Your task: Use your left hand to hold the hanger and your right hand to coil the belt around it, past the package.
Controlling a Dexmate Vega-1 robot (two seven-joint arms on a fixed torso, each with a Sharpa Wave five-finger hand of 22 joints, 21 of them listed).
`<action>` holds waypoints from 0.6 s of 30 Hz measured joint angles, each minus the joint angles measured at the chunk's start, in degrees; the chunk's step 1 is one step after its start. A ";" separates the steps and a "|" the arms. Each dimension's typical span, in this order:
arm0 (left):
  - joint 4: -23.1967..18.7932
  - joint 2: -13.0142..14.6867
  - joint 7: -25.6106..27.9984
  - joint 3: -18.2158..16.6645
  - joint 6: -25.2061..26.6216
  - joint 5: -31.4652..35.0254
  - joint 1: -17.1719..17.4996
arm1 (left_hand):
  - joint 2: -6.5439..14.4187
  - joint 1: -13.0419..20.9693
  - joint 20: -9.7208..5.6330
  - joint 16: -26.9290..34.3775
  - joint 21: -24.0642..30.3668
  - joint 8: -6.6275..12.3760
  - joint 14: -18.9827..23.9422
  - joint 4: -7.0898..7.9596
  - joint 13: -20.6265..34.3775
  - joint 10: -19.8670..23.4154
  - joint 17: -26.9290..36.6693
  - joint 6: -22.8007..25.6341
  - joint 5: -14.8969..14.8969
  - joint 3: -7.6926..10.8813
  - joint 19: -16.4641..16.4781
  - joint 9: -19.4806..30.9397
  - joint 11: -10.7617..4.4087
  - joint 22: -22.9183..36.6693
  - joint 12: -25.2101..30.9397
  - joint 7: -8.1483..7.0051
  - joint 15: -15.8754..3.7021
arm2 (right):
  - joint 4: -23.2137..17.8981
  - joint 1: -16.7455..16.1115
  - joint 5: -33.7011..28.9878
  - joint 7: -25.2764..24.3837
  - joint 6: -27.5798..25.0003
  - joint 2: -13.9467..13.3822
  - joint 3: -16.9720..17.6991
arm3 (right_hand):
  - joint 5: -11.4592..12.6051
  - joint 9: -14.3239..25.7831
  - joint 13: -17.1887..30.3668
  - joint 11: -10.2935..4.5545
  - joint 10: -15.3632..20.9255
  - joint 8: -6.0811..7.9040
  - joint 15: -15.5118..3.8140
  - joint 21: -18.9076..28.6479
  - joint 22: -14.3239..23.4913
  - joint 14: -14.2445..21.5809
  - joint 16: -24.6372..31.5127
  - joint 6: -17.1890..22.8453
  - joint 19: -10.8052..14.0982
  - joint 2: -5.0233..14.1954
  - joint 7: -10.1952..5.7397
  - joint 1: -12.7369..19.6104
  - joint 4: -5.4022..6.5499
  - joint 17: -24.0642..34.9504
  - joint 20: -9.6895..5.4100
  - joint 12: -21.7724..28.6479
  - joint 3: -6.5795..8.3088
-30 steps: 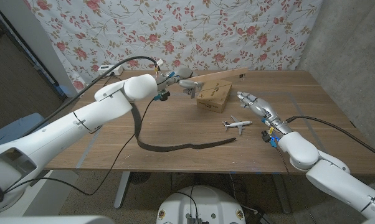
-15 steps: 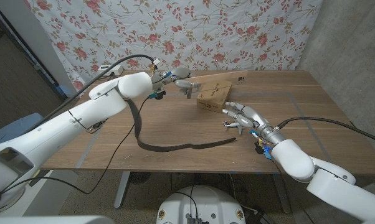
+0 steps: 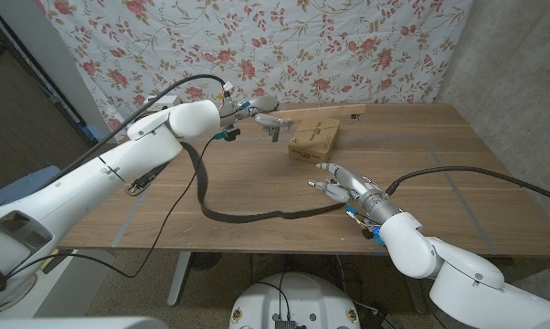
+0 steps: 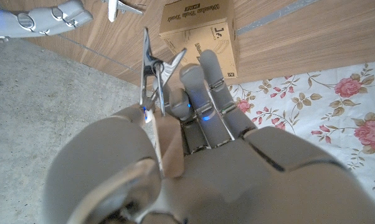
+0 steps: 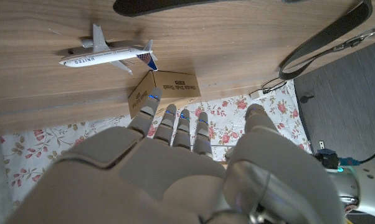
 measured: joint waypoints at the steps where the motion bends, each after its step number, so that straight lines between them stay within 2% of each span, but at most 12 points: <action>1: 0.00 0.00 -0.09 0.00 -0.21 0.05 0.00 | 0.00 0.00 0.00 0.00 0.00 0.00 -0.11 0.00 0.00 -0.25 0.00 -0.19 0.00 0.00 0.00 0.00 0.09 -0.07 0.18 -0.19 -0.09 | -0.20 0.70 0.00 0.00 0.00 0.13 -1.03 | 0.00 0.00 0.00 0.00 0.00 0.00 0.00 0.00 0.00 0.00 0.00 0.00 0.00 -0.01 0.00 -0.01 -0.15 0.00 0.00 0.00 0.15; 6: 0.00 0.00 -0.90 0.00 -2.18 0.51 0.00 | 0.00 0.00 0.00 0.49 0.00 0.00 -0.43 0.00 0.00 -0.35 0.00 -0.20 0.47 0.00 0.00 -0.27 0.02 -0.34 0.37 -0.20 0.03 | -0.96 5.43 0.00 0.00 0.00 1.40 -7.91 | 0.00 0.00 0.00 -0.09 -0.52 0.00 -0.30 -0.03 0.00 -0.30 -0.33 -0.31 0.00 -0.02 0.31 1.05 -1.01 0.00 0.00 -0.21 0.52; 7: 2.08 -0.49 -1.06 -0.26 -2.54 0.59 -0.78 | 0.00 0.00 0.00 0.58 0.00 0.00 -0.44 0.00 0.00 -0.35 0.00 -0.20 0.47 0.00 0.01 -0.27 0.02 -0.41 0.37 -0.20 0.03 | -0.98 6.50 -11.77 7.44 -9.19 1.72 -9.48 | 0.00 0.00 0.00 -0.13 -0.74 0.00 -0.52 -0.38 0.00 -0.52 -0.34 -0.30 0.00 0.06 0.31 1.29 -1.03 0.00 0.00 -0.21 0.54; 11: 2.08 -0.49 -1.56 -0.26 -3.64 0.77 -0.78 | 0.15 -0.15 0.00 0.99 0.22 0.00 -0.51 0.00 0.00 -0.47 0.00 -0.29 0.83 0.00 0.01 -0.27 0.07 -0.61 0.37 -0.30 0.10 | -0.94 9.18 -11.77 7.44 -9.19 2.69 -13.48 | 0.00 0.00 0.00 -0.33 -0.94 0.00 -0.61 -0.44 0.00 -0.61 -0.33 -0.61 0.00 0.05 -0.01 1.87 -1.46 -0.01 0.00 -0.21 0.64; 12: 2.95 -0.72 -1.75 -0.47 -4.01 0.82 -1.15 | 0.15 -0.15 -0.22 1.18 0.22 0.00 -0.51 0.00 0.00 -0.55 0.00 -0.30 0.83 0.00 -0.21 -0.27 0.01 -0.61 0.38 -0.30 0.10 | -0.77 10.11 -18.88 12.90 -13.44 3.14 -14.99 | 0.00 0.00 -0.01 -0.60 -1.21 0.00 -0.61 -0.44 0.00 -0.61 -0.33 -0.61 0.00 -0.09 -0.01 2.02 -1.68 -0.01 0.00 -0.21 0.72; 13: 3.20 -0.78 -1.91 -0.55 -4.26 0.85 -1.24 | 0.15 -0.15 -0.20 1.33 0.22 0.00 -0.64 0.00 0.00 -0.55 0.00 -0.30 0.84 0.00 -0.20 -0.43 0.01 -0.72 0.38 -0.30 -0.02 | -0.59 10.73 -21.17 14.71 -14.64 3.47 -16.02 | 0.00 0.00 -0.01 -0.61 -1.22 0.00 -0.61 -0.44 0.00 -0.61 -0.33 -0.61 0.00 -0.23 -0.01 2.18 -1.75 -0.01 0.00 -0.21 0.79; 14: 3.40 -0.82 -2.02 -0.65 -4.47 0.88 -1.31 | 0.15 -0.15 -0.20 1.33 0.33 0.00 -0.73 0.00 0.00 -0.56 0.00 -0.32 0.96 0.00 -0.20 -0.51 0.02 -0.83 0.38 -0.32 -0.11 | -0.58 10.80 -21.17 14.71 -14.64 3.49 -16.08 | 0.00 0.00 -0.01 -0.61 -1.22 0.00 -0.61 -0.44 0.00 -0.61 -0.33 -0.61 0.00 -0.09 -0.01 2.48 -1.75 -0.01 -0.01 -0.21 0.79; 15: 3.54 -0.84 -2.10 -0.71 -4.61 0.89 -1.35 | 0.15 -0.16 -0.20 1.33 0.43 0.27 -0.81 0.00 0.00 -0.66 0.00 -0.39 1.15 0.00 -0.20 -0.53 0.09 -0.87 0.49 -0.40 -0.18 | -0.25 11.62 -25.04 17.76 -16.35 4.03 -17.58 | 0.00 0.00 -0.01 -0.61 -1.22 0.00 -0.77 -0.44 -0.01 -0.77 -0.33 -0.61 0.00 -0.09 -0.01 2.48 -1.75 -0.01 0.00 -0.21 0.79; 18: 3.68 -0.85 -2.44 -0.80 -5.15 0.94 -1.40 | 0.15 -0.16 0.02 1.65 0.43 0.44 -1.03 0.23 0.00 -0.76 -0.08 -0.41 1.23 -0.23 -0.41 -0.53 0.01 -0.87 0.72 -0.41 0.01 | 0.45 12.67 -27.59 19.80 -17.32 5.02 -19.68 | 0.30 0.00 -0.01 -0.62 -1.22 0.00 -0.92 -0.44 -0.01 -0.92 -0.33 -0.61 0.15 -0.09 -0.01 2.50 -1.94 -0.01 -0.15 -0.21 0.99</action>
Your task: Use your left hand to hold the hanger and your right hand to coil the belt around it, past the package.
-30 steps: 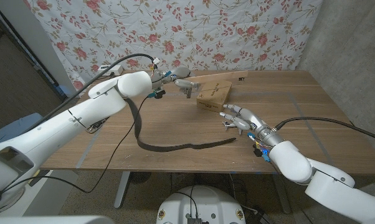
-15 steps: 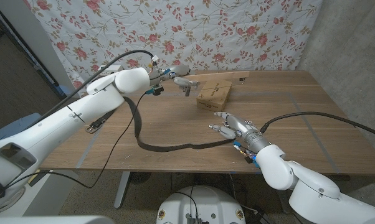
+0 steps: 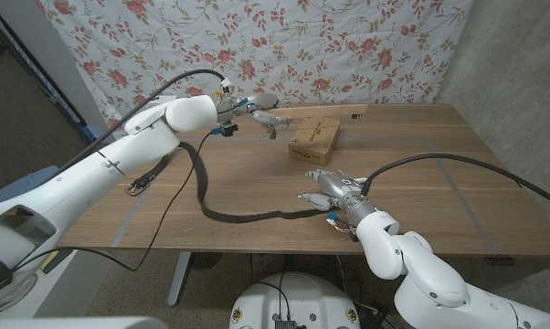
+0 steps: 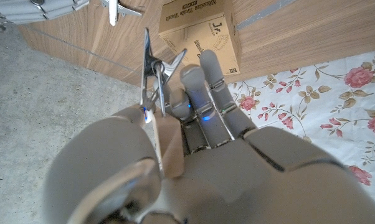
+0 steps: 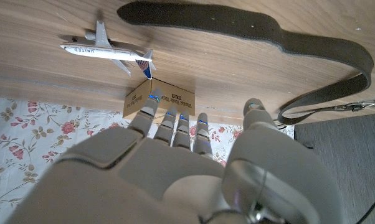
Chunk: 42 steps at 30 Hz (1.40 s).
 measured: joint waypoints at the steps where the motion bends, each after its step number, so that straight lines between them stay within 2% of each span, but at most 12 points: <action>1: 0.00 0.00 -0.10 0.00 -0.18 0.01 0.00 | 0.00 0.00 0.09 0.00 0.00 0.00 -0.09 0.00 0.00 -0.01 -0.05 0.00 0.12 0.00 -0.09 0.00 0.00 0.00 0.01 0.00 0.09 | 0.30 0.24 0.00 0.00 0.00 0.35 -0.71 | 0.00 0.00 0.00 0.00 0.00 0.00 0.00 0.00 0.00 0.00 0.00 0.00 0.21 -0.07 0.00 0.33 -0.11 0.00 -0.20 0.00 0.11; 2: 0.03 0.04 -0.22 -0.23 -0.38 0.01 -0.01 | 0.00 0.00 0.09 0.19 0.18 0.00 -0.09 0.00 0.00 -0.01 -0.05 -0.01 0.22 0.00 -0.09 0.00 0.00 -0.19 0.10 0.00 0.09 | 0.49 0.36 -4.54 3.43 -1.34 0.58 -1.11 | 0.00 0.00 0.00 0.00 0.00 0.00 0.00 0.00 0.00 0.00 0.00 0.00 0.21 -0.14 0.00 0.43 -0.22 0.00 -0.21 0.00 0.22; 3: 0.03 0.04 -0.28 -0.23 -0.44 0.01 -0.01 | 0.00 0.00 0.09 0.22 0.22 0.00 -0.09 0.00 0.00 -0.01 -0.05 -0.01 0.22 0.00 -0.09 0.00 0.00 -0.26 0.10 -0.01 0.09 | 0.89 0.51 -4.54 3.43 -1.34 1.07 -1.80 | 0.01 0.00 0.07 -0.01 -0.01 0.00 -0.01 0.00 0.00 0.01 0.00 0.00 0.52 -0.05 0.00 1.16 -0.46 0.00 -0.52 0.00 0.46; 9: -0.40 0.41 -0.88 -0.73 -1.00 -0.08 0.36 | -0.23 -0.22 0.09 0.46 0.43 0.00 -0.09 0.00 0.00 -0.17 -0.05 -0.07 0.22 0.00 -0.09 -0.27 0.02 -0.53 0.10 -0.07 0.09 | 3.01 -0.32 -13.98 9.26 -2.50 3.39 -3.44 | 0.49 0.00 0.27 -1.16 0.55 0.27 -1.37 0.00 0.00 1.38 0.29 0.55 1.98 -0.95 -0.54 4.40 -1.43 0.00 -1.73 0.46 1.43; 10: -0.57 0.52 -0.90 -0.88 -1.02 -0.09 0.48 | -0.23 -0.22 0.09 0.68 0.43 0.00 -0.09 0.00 0.00 -0.17 -0.05 -0.07 0.44 0.00 -0.09 -0.27 0.02 -0.72 0.10 -0.07 0.09 | 3.50 -0.82 -16.04 10.36 -2.51 3.90 -3.45 | 0.77 0.00 0.27 -1.34 0.77 0.48 -1.64 0.00 0.00 1.64 0.29 0.95 2.39 -1.26 -0.95 4.92 -1.46 -0.01 -1.77 0.46 1.46; 15: -0.57 0.52 -1.45 -0.88 -1.25 -0.43 0.48 | -0.24 -0.23 -0.12 1.07 0.64 0.00 -0.09 0.00 0.00 -0.18 -0.05 -0.07 0.69 0.00 -0.29 -0.46 0.02 -0.79 0.10 -0.07 0.09 | 5.15 -2.93 -16.04 10.36 -2.51 5.75 -2.67 | 1.65 0.27 0.27 -1.50 3.19 1.32 -3.20 0.11 -0.01 3.23 1.08 3.16 4.02 -2.12 -1.25 8.89 -1.94 -0.01 -2.35 1.42 2.27; 16: -1.13 0.81 -1.55 -1.25 -1.25 -0.50 0.91 | -0.38 -0.37 -0.12 1.29 0.64 0.00 -0.09 0.00 0.00 -0.18 -0.05 -0.07 0.76 0.00 -0.29 -0.53 0.02 -0.90 0.10 -0.07 0.09 | 5.74 -3.60 -23.00 13.49 -1.27 6.34 -2.25 | 1.83 0.27 0.26 -1.60 3.67 1.35 -3.38 0.30 -0.01 3.46 1.17 3.66 4.39 -2.50 -1.51 9.43 -2.00 -0.01 -2.53 1.57 2.32; 20: -1.43 0.93 -1.94 -1.40 -1.26 -0.72 1.09 | -0.32 -0.43 -0.12 1.29 0.85 0.44 -0.09 0.24 0.00 -0.19 -0.05 -0.07 0.77 -0.24 -0.29 -0.36 0.03 -1.06 0.10 -0.07 0.09 | 7.33 -5.57 -27.13 15.09 0.55 8.07 -0.81 | 2.49 0.27 0.38 -2.57 5.07 2.11 -3.48 0.30 -0.01 4.98 1.69 5.90 5.64 -2.92 -1.95 12.34 -1.82 -0.01 -2.97 1.67 3.15; 25: -1.51 0.95 -2.36 -1.46 -1.28 -0.95 1.13 | -0.29 -0.76 -0.12 1.73 1.08 0.46 -0.35 0.23 0.00 -0.29 -0.05 -0.07 1.07 -0.25 -0.29 -0.44 0.11 -1.33 0.10 -0.07 -0.16 | 9.46 -8.12 -29.03 15.51 1.73 10.19 1.53 | 3.15 0.27 0.53 -3.44 8.80 3.58 -3.56 0.74 -0.01 7.96 3.00 9.83 7.75 -3.05 -2.82 14.61 -1.33 0.51 -3.83 2.75 3.64; 35: -0.72 0.48 -3.51 -1.40 -1.68 -1.44 0.47 | -0.26 -0.72 -0.12 2.57 1.51 0.46 -0.39 0.21 0.00 -0.30 -0.04 -0.07 1.09 -0.61 -0.29 -0.80 0.11 -1.71 0.10 -0.07 -0.19 | 13.90 -11.49 -31.74 13.47 5.98 13.86 5.61 | 3.81 0.26 0.53 -4.86 12.26 4.32 -3.62 1.12 -0.01 10.02 4.06 13.14 9.57 -2.12 -4.09 17.33 -0.98 1.06 -4.84 3.25 4.00; 38: -0.17 0.21 -3.87 -1.15 -1.70 -1.61 0.04 | -0.04 -0.79 -0.12 2.57 1.51 0.81 -0.39 0.27 0.00 -0.31 -0.04 -0.06 1.09 -0.68 -0.29 -0.80 0.11 -1.86 0.10 -0.07 -0.19 | 15.16 -12.04 -31.86 12.33 7.42 14.67 6.46 | 3.81 0.26 0.57 -6.01 13.46 5.07 -3.60 1.12 -0.01 11.07 4.71 14.92 10.26 -2.12 -4.43 18.70 -0.98 1.33 -5.10 3.55 4.00; 42: -0.17 0.21 -4.24 -1.15 -1.70 -1.82 0.04 | -0.02 -0.78 -0.12 3.02 1.91 0.85 -0.63 0.27 0.00 -0.58 -0.04 -0.07 1.19 -0.68 -0.28 -0.80 -0.04 -2.06 0.10 -0.07 -0.42 | 16.38 -12.54 -31.86 12.33 7.42 15.44 7.27 | 3.87 0.34 0.80 -6.42 16.23 6.48 -3.66 1.35 -0.01 13.33 5.94 18.93 11.06 -2.11 -4.77 20.99 -0.98 1.77 -5.73 4.02 3.99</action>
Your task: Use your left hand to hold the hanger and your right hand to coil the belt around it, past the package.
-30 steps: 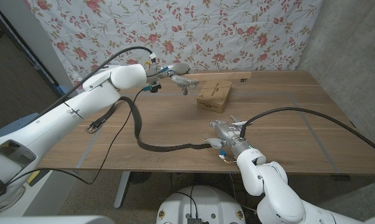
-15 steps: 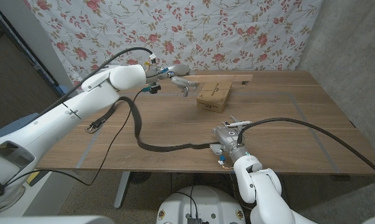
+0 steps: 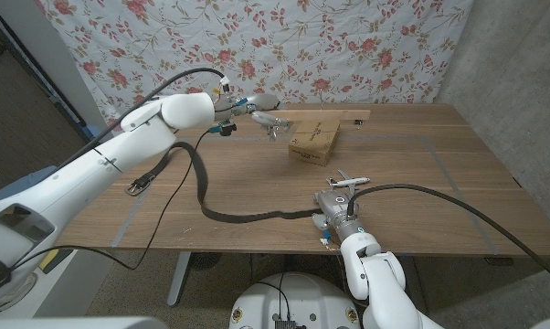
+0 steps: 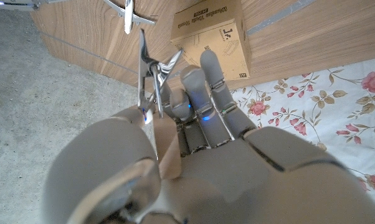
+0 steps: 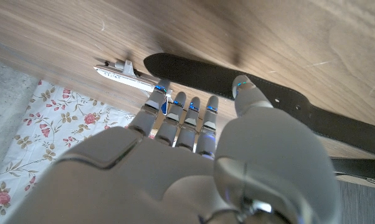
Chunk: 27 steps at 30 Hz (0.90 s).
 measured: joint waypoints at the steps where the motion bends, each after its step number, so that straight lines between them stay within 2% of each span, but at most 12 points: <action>1: 0.00 0.00 -0.05 0.00 0.00 -0.04 0.00 | 0.06 0.06 0.00 0.00 0.00 0.00 -0.17 -0.05 0.00 -0.13 0.00 0.00 0.25 -0.05 0.00 0.00 -0.03 -0.01 0.00 0.00 0.01 | 0.43 -0.13 0.00 0.00 0.00 0.21 0.21 | 0.32 0.13 0.11 -0.27 0.74 0.46 0.00 0.00 0.00 0.48 0.35 1.01 0.25 -0.03 0.01 0.44 0.00 0.09 -0.25 0.30 0.00; 4: 0.00 0.00 -0.34 0.00 0.00 -0.22 0.00 | 0.14 0.14 0.00 0.32 0.22 0.00 -0.18 -0.07 0.00 -0.15 0.00 0.00 0.36 -0.07 0.00 -0.06 -0.01 -0.06 0.00 0.00 0.00 | 1.42 -0.50 0.00 0.00 0.00 0.66 0.75 | 0.60 0.19 0.40 -0.88 3.16 1.93 -0.02 0.00 0.00 2.55 1.52 4.56 1.13 -0.12 -0.12 2.23 0.00 0.69 -0.52 0.89 0.00; 5: 0.87 -0.55 -0.50 0.50 0.00 -0.30 -0.87 | 0.15 0.13 0.00 0.48 0.22 0.00 -0.18 -0.07 0.00 -0.21 0.00 0.00 0.36 -0.08 0.00 -0.20 0.05 -0.06 0.00 0.00 0.00 | 1.78 -0.63 0.65 -3.93 2.19 0.80 0.93 | 0.60 0.28 0.56 -0.89 4.28 2.57 -0.14 0.00 0.00 3.30 2.06 5.91 1.32 -0.01 -0.09 2.85 0.00 1.05 -0.71 1.31 0.00; 8: 0.94 -0.59 -0.81 0.57 0.03 -0.45 -0.98 | 0.30 -0.02 0.00 0.48 0.44 0.00 -0.18 -0.08 0.00 -0.22 0.00 0.00 0.36 -0.08 0.00 -0.53 0.05 -0.19 0.00 0.00 0.01 | 2.78 -1.00 0.86 -4.57 2.36 1.13 1.31 | 0.60 0.61 1.27 -1.56 8.22 4.79 -0.23 0.43 0.28 6.60 4.29 10.23 2.69 0.25 0.18 4.96 0.00 2.65 -1.36 2.94 0.00; 10: 1.10 -0.74 -1.07 0.80 0.14 -0.54 -1.26 | 0.37 -0.08 0.00 0.87 0.44 0.00 -0.18 -0.08 0.00 -0.23 0.00 0.00 0.36 -0.08 0.00 -0.53 0.05 -0.32 0.00 0.00 0.01 | 3.60 -1.31 1.87 -7.84 3.11 1.35 1.65 | 0.60 0.90 2.05 -2.07 12.04 7.27 -0.34 1.06 0.30 9.15 6.20 14.23 3.58 0.91 0.21 7.07 0.00 4.26 -2.14 4.64 0.00; 12: 1.15 -0.78 -1.24 0.86 0.38 -0.57 -1.38 | 0.38 -0.08 0.00 0.87 0.66 0.00 -0.18 0.02 0.00 -0.23 0.00 0.00 0.36 -0.32 0.00 -0.53 0.05 -0.32 0.00 0.00 0.01 | 4.21 -1.57 2.39 -9.42 3.44 1.48 1.94 | 0.60 2.36 3.02 -2.61 15.55 10.64 -0.41 1.39 0.30 11.55 8.09 18.69 4.21 1.80 0.55 9.31 -0.01 6.18 -2.77 6.43 -0.01; 14: 1.16 -0.87 -1.41 1.06 0.56 -0.60 -1.56 | 0.44 -0.02 0.01 0.87 0.66 0.00 -0.18 0.09 0.00 -0.23 0.00 0.00 0.36 -0.39 -0.01 -0.53 0.05 -0.32 0.00 0.00 0.01 | 4.95 -1.93 3.57 -13.18 4.30 1.57 2.04 | 0.59 2.37 3.68 -3.26 17.68 12.56 -0.73 1.76 0.49 12.85 9.30 18.79 4.73 2.31 0.65 10.54 -0.01 7.56 -3.30 7.63 -0.01; 17: 1.16 -0.91 -1.60 1.18 0.94 -0.61 -1.70 | 0.59 -0.17 0.11 1.16 0.66 0.00 -0.18 0.08 0.00 -0.24 0.00 -0.13 0.36 -0.39 -0.11 -0.53 0.06 -0.58 0.00 0.13 0.01 | 6.03 -2.39 5.23 -18.03 5.09 1.67 2.16 | 0.27 2.43 4.41 -4.05 19.86 13.53 -0.82 1.86 0.64 14.44 10.63 18.79 5.11 2.92 0.66 12.29 0.01 9.08 -3.94 8.76 -0.05; 19: 1.12 -0.93 -1.65 1.25 1.07 -0.61 -1.74 | 0.59 -0.17 0.11 1.32 0.66 0.00 -0.18 0.08 0.00 -0.24 0.00 -0.22 0.36 -0.39 -0.11 -0.53 0.05 -0.59 0.00 0.21 0.02 | 6.44 -2.63 5.89 -19.86 5.39 1.69 2.22 | -0.30 2.81 4.93 -4.64 21.31 15.21 -0.91 2.37 0.70 16.15 11.61 18.79 5.47 3.07 0.66 13.55 0.10 10.10 -4.79 9.56 -0.58; 21: 1.04 -0.94 -1.71 1.31 1.38 -0.61 -1.78 | 0.59 -0.17 -0.22 1.32 1.09 0.00 -0.18 0.08 0.00 -0.24 0.00 -0.22 0.36 -0.39 -0.44 -0.79 0.06 -0.59 0.00 0.21 0.02 | 6.80 -2.78 6.49 -21.96 5.80 1.69 2.29 | -0.73 3.65 5.53 -5.22 22.56 15.97 -1.12 2.76 0.83 18.41 13.13 18.80 5.59 3.39 0.66 14.20 0.58 11.46 -6.25 10.18 -1.52; 25: 0.84 -0.94 -1.74 1.39 1.72 -0.61 -1.83 | 0.58 -0.17 -0.20 1.45 1.09 0.33 -0.48 0.08 0.00 -0.49 0.01 -0.23 0.36 -0.40 -0.42 -0.79 -0.08 -0.59 0.00 0.20 0.31 | 7.65 -3.14 7.70 -26.51 6.13 1.76 2.42 | -1.02 3.89 6.40 -5.98 23.83 16.31 -1.55 3.17 1.31 20.40 14.63 21.15 5.51 3.16 -0.45 14.72 1.11 13.26 -6.35 10.66 -2.73; 27: 0.71 -0.94 -1.74 1.42 1.91 -0.59 -1.83 | 0.58 -0.17 -0.21 1.64 1.09 0.38 -0.48 0.08 0.00 -0.41 0.01 -0.23 0.35 -0.40 -0.42 -0.79 -0.16 -0.59 0.00 0.20 0.31 | 8.13 -3.41 8.94 -31.11 6.51 1.93 2.57 | -1.03 3.90 6.61 -6.08 23.93 16.72 -1.56 3.61 1.36 20.40 14.63 21.15 5.50 3.16 -0.45 14.73 1.35 13.58 -6.35 10.66 -2.96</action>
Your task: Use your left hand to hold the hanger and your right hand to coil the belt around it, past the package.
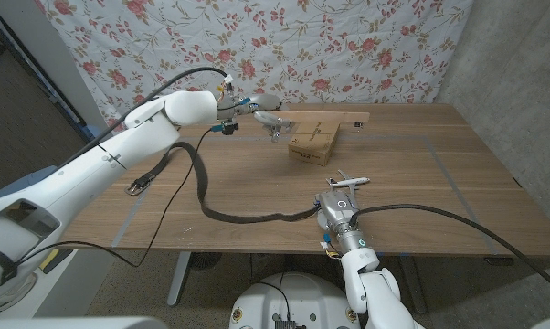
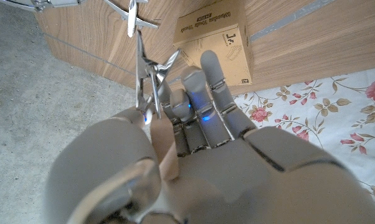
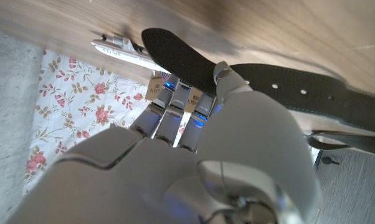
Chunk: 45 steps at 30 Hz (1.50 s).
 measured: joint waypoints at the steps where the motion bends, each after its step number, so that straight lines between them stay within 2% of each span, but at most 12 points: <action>1: -0.14 0.00 0.00 0.02 0.12 0.02 0.00 | 0.00 0.00 0.00 0.00 0.00 0.00 0.00 0.00 0.00 0.01 0.00 0.00 0.00 0.00 0.00 0.00 -0.01 0.00 0.00 0.00 0.00 | 0.19 -0.13 0.10 -0.33 0.04 0.08 0.11 | 0.00 0.00 0.16 0.00 0.00 0.19 0.00 0.00 0.17 0.00 0.00 0.00 0.00 -0.07 0.00 0.23 -0.04 0.02 0.00 0.00 -0.04; 2: -0.14 0.00 0.00 0.02 0.22 0.05 0.00 | 0.00 0.00 0.00 0.00 0.00 0.00 0.00 0.00 0.00 0.01 0.00 0.00 0.00 0.00 0.00 0.00 -0.01 0.00 0.00 0.00 0.00 | 0.32 -0.23 0.10 -0.33 0.04 0.13 0.20 | 0.00 0.18 0.27 0.00 0.00 0.24 0.00 0.00 0.24 0.00 0.00 0.00 0.00 -0.13 0.00 0.45 -0.21 0.02 0.00 0.00 -0.22; 4: -0.44 0.09 0.04 0.05 0.45 0.17 0.11 | 0.00 0.00 0.13 0.23 0.00 0.00 -0.13 0.00 0.00 0.02 0.00 0.00 0.00 0.00 -0.12 -0.12 -0.02 -0.21 0.00 0.00 -0.12 | 0.78 -0.49 1.47 -5.63 0.87 0.37 0.53 | 0.00 1.25 0.47 0.00 0.00 0.24 0.00 0.40 0.26 0.00 -0.27 0.00 0.00 -0.06 0.00 0.68 -0.15 0.02 0.00 0.00 -0.30; 6: -0.59 0.13 0.08 0.07 0.54 0.25 0.19 | 0.00 0.01 0.21 0.24 0.32 0.17 -0.24 -0.08 0.00 0.02 0.00 -0.01 0.00 -0.08 -0.21 -0.14 -0.03 -0.27 0.00 -0.01 -0.23 | 1.08 -0.62 1.88 -7.36 1.18 0.53 0.76 | -0.01 1.43 0.52 -0.22 0.22 0.49 0.00 0.45 0.26 0.00 -0.27 0.00 0.00 0.00 0.00 0.74 -0.15 0.08 0.00 -0.01 -0.31; 17: -1.38 0.58 1.04 0.07 1.16 0.93 0.94 | 0.00 0.00 0.21 0.99 0.45 0.22 -0.61 0.08 0.00 0.08 0.00 -0.11 0.37 -0.39 -0.20 -0.53 -0.10 -0.53 0.00 -0.12 0.00 | 3.11 -1.06 5.46 -27.65 3.03 2.91 3.21 | 0.49 2.08 1.21 -0.31 0.30 1.10 0.01 1.05 0.77 -0.01 -1.16 0.01 0.00 0.01 0.00 1.05 0.24 0.29 0.00 0.42 -0.86; 18: -1.46 0.64 1.20 0.06 1.18 1.01 1.08 | 0.00 0.00 0.21 1.06 0.75 0.22 -0.61 0.08 0.00 0.07 0.00 -0.11 0.38 -0.39 -0.20 -0.53 -0.10 -0.53 0.00 -0.12 0.01 | 3.28 -1.05 5.99 -30.75 3.14 3.29 3.52 | 0.52 2.13 1.31 -0.31 0.30 1.11 0.01 1.05 0.79 -0.01 -1.16 0.01 0.00 -0.07 0.00 1.13 0.24 0.29 0.00 0.42 -0.87; 19: -1.46 0.64 1.31 0.06 1.18 1.05 1.08 | 0.00 0.00 0.21 1.06 0.88 0.23 -0.61 0.08 0.00 0.07 0.00 -0.11 0.38 -0.39 -0.20 -0.53 -0.10 -0.53 0.00 -0.12 0.00 | 3.39 -1.03 5.99 -30.75 3.14 3.59 3.78 | 0.52 2.18 1.36 -0.31 0.30 1.11 0.01 1.05 0.79 -0.01 -1.36 0.80 0.00 -0.07 -0.80 1.13 0.24 0.29 0.00 0.42 -0.86; 21: -1.56 0.79 1.50 -0.07 1.18 1.13 1.30 | 0.00 0.00 0.21 1.29 0.89 0.60 -0.61 0.08 0.00 0.07 0.00 -0.11 0.38 -0.39 -0.20 -0.52 -0.10 -0.58 0.00 -0.12 0.00 | 3.46 -0.88 6.88 -35.69 3.40 3.96 4.22 | 0.52 2.63 1.48 -0.31 0.30 1.24 0.01 1.05 0.79 -0.01 -1.60 1.69 0.00 -0.14 -1.67 1.20 0.24 0.29 0.00 0.44 -0.87; 25: -1.60 0.95 1.79 -0.30 1.19 1.19 1.50 | 0.15 -0.16 0.23 1.29 0.89 0.65 -0.61 0.08 0.00 0.07 0.00 -0.12 0.38 -0.40 -0.23 -0.53 -0.10 -0.64 0.00 -0.13 0.01 | 3.33 -0.31 7.57 -40.26 3.74 4.10 4.91 | 0.53 2.64 1.60 -0.31 0.30 1.69 0.01 1.48 1.06 -0.01 -1.93 2.16 -0.16 -0.19 -1.76 1.27 0.48 0.29 -0.16 0.44 -1.11; 35: -1.37 1.36 2.87 -1.00 -0.24 1.23 2.24 | 0.14 -0.17 0.60 1.72 0.89 0.65 -1.21 0.00 0.00 -0.03 0.00 -0.22 0.80 -0.47 -0.63 -1.06 -0.03 -1.06 0.00 -0.23 0.01 | 2.52 2.93 7.63 -44.28 4.48 3.57 6.36 | 0.98 3.18 2.13 -0.62 -0.02 2.11 0.01 1.93 1.05 -0.01 -2.63 2.54 -0.41 -0.05 -1.96 1.41 0.49 0.28 -0.40 0.43 -1.59; 43: -1.34 1.93 5.18 -1.84 -3.52 0.76 3.40 | -0.44 -0.74 1.26 1.72 0.89 0.74 -3.12 0.16 0.00 -0.57 0.00 -0.79 1.70 -0.64 -2.68 -1.99 -0.10 -1.54 0.00 -0.80 0.86 | 2.84 6.53 7.79 -45.66 5.38 3.70 7.88 | 1.35 3.56 2.41 -0.93 0.30 2.13 0.01 2.37 1.05 -0.01 -3.00 2.54 -0.62 0.01 -1.96 1.48 0.77 0.55 -0.21 0.43 -1.87; 45: -1.50 2.89 5.59 -3.07 -4.17 0.54 5.00 | -0.80 -1.10 1.64 2.17 0.73 0.70 -3.60 0.39 0.00 -1.17 0.00 -0.78 1.89 -0.87 -3.07 -2.56 -0.11 -1.77 0.00 -0.87 1.34 | 3.02 7.24 8.35 -46.69 6.21 3.83 8.13 | 1.63 3.69 2.42 -0.93 0.30 2.13 0.01 2.38 1.05 -0.02 -3.00 2.52 -0.62 0.01 -1.98 1.48 0.95 0.55 -0.21 0.43 -2.05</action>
